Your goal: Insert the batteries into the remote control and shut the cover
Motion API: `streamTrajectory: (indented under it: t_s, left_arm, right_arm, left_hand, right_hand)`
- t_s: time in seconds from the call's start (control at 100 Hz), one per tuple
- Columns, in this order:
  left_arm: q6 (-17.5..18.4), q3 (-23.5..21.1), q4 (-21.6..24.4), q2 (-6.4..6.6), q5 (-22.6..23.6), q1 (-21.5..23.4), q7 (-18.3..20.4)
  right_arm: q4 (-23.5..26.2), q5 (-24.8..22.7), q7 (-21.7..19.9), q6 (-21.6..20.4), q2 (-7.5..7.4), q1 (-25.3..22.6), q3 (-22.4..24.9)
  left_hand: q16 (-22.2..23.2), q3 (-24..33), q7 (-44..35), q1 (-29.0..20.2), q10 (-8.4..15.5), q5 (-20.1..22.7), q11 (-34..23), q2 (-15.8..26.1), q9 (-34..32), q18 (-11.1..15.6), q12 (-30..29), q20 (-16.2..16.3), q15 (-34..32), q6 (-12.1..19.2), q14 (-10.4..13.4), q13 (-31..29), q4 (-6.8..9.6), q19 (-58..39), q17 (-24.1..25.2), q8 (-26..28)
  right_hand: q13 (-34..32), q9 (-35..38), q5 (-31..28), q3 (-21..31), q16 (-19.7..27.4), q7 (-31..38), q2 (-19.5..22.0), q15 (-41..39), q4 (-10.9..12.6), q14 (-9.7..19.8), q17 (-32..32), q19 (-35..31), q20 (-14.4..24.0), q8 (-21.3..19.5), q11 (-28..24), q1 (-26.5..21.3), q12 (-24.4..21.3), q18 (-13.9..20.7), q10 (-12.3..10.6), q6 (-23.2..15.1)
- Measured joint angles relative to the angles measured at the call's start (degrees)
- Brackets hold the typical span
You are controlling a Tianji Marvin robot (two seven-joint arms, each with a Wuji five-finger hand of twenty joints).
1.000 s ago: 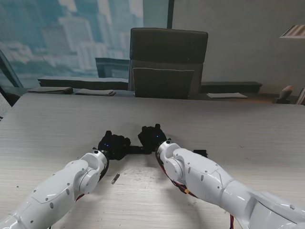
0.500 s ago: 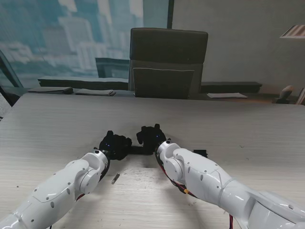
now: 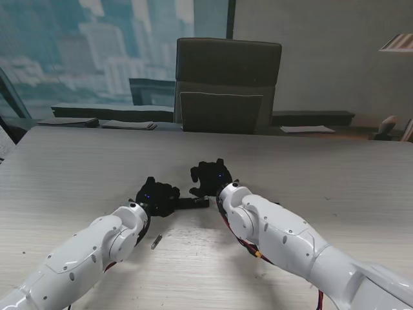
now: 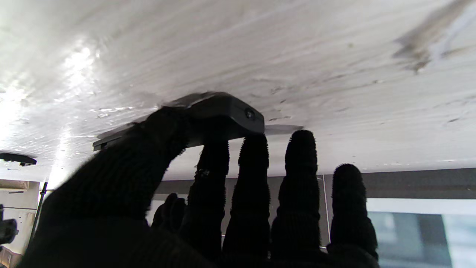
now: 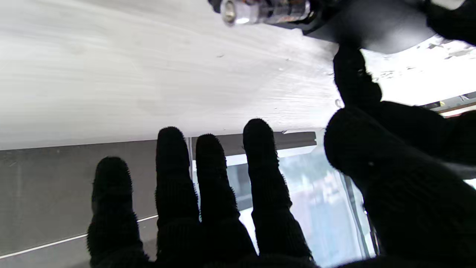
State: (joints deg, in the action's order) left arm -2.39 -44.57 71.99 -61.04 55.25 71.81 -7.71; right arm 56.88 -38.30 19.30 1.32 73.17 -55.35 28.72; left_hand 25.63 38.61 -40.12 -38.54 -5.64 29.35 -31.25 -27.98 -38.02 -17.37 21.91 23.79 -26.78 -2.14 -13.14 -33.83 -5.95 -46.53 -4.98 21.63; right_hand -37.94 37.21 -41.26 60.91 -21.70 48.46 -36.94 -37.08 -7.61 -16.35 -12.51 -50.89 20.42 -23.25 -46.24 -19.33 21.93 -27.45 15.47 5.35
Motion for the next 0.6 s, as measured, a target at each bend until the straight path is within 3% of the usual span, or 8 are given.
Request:
streamTrajectory:
  t_s: [0.11,0.22,0.37,0.6]
  left_arm:
    - [-0.01,-0.03,0.01,-0.03,0.03,0.01,0.03]
    - [-0.02,-0.05,0.00,-0.06,-0.02,0.02,0.02]
    - [-0.02,-0.05,-0.05,-0.09,-0.18,0.00,-0.04]
    - [-0.07,-0.05,0.04,-0.10,-0.17,-0.05,0.23]
  right_arm:
    - [3.12,-0.28,-4.39,2.45,-1.50,-0.24,1.14]
    - [4.30,-1.83,-5.70,3.56,-2.44,-0.20,1.58]
    - [7.08,-2.53,-10.43,6.82,-3.92,-0.14,1.93]
    - [7.97,0.01,-14.31,9.69,-4.25,0.47,1.02]
  left_hand:
    - [0.01,-0.04,-0.01,0.03,0.00,0.18,0.00,0.00,-0.05,0.00,0.00,0.00,-0.07,0.00,0.00,0.00,-0.01,-0.43,0.00,-0.03]
    - [0.01,-0.60,-0.13,0.04,0.00,0.23,-0.01,0.45,-0.12,0.00,0.00,0.00,-0.09,0.00,0.00,0.00,-0.01,-0.46,0.00,-0.05]
    - [0.01,-1.40,-0.36,0.08,-0.02,0.30,-0.02,0.53,-0.23,0.00,0.02,0.00,-0.11,0.01,0.00,0.00,-0.02,-0.47,0.00,-0.14]
    - [0.02,-2.46,-0.51,0.09,-0.06,0.35,-0.02,1.13,-0.35,0.00,0.02,0.02,-0.18,0.01,-0.01,0.00,-0.02,-0.49,-0.01,-0.22]
  right_hand:
    - [-1.89,2.95,-1.92,-0.53,-1.30,0.00,0.13,-3.20,0.00,-0.83,-2.18,-5.70,0.22,-0.12,-1.12,0.00,0.47,0.00,0.90,0.33]
    - [-6.65,8.63,-6.56,-1.31,-3.53,0.05,0.97,-9.04,0.01,-2.16,-5.90,-12.36,1.39,-1.51,-3.54,0.00,1.33,-0.01,1.15,0.44]
    - [-12.26,15.75,-13.42,-4.37,-5.62,0.73,5.34,-17.02,0.01,-3.95,-10.85,-19.77,3.54,-3.92,-6.84,0.00,3.39,-0.54,1.22,0.45]
    - [-22.63,26.61,-23.49,-9.30,-7.14,3.48,12.73,-30.17,0.03,-6.12,-21.19,-30.00,9.25,-7.59,-11.74,0.01,7.45,-4.53,2.02,0.08]
